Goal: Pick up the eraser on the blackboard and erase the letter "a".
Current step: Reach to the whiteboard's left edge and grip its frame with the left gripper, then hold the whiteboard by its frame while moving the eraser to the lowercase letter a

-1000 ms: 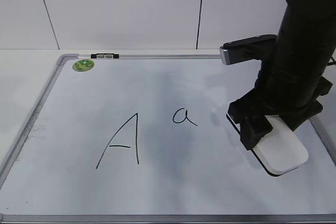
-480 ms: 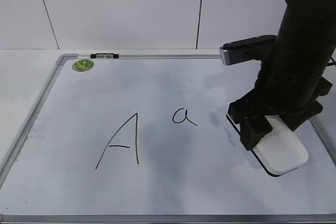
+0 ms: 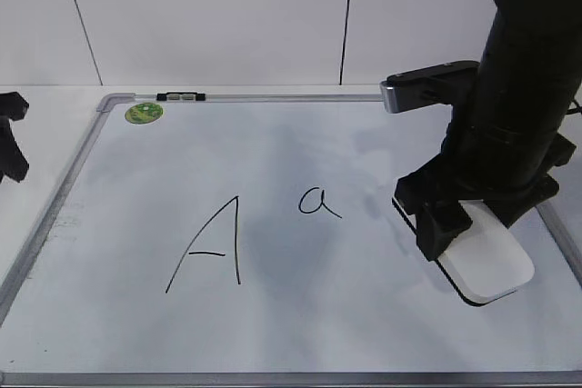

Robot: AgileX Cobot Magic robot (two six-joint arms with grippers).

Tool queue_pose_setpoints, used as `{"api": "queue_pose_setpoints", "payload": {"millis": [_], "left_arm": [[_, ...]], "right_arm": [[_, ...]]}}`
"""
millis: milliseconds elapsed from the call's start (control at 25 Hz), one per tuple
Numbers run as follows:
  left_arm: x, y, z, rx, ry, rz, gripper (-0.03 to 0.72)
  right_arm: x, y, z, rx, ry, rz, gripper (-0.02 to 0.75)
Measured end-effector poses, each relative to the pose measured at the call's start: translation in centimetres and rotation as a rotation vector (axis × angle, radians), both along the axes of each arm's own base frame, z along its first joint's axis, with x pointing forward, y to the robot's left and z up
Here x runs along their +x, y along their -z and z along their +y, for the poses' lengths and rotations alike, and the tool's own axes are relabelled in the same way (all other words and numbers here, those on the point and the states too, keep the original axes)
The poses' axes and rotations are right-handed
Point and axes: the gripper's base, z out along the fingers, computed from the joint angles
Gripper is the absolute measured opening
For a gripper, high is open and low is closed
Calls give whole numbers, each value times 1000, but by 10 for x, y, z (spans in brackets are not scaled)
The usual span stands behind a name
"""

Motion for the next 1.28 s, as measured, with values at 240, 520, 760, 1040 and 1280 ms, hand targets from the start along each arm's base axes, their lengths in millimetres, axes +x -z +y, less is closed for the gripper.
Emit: {"api": "queue_pose_setpoints", "payload": {"millis": [240, 520, 760, 1040, 1280], "left_arm": [[8, 34, -1, -21, 8, 93, 235], [12, 50, -1, -32, 16, 134, 235], [14, 64, -2, -39, 14, 173, 235], [15, 70, -2, -42, 13, 189, 235], [15, 72, -2, -42, 14, 196, 235]], "right_arm": [[0, 0, 0, 0, 0, 0, 531], [0, 0, 0, 0, 0, 0, 531], [0, 0, 0, 0, 0, 0, 531], [0, 0, 0, -4, -1, -2, 531], [0, 0, 0, -4, -1, -2, 531]]}}
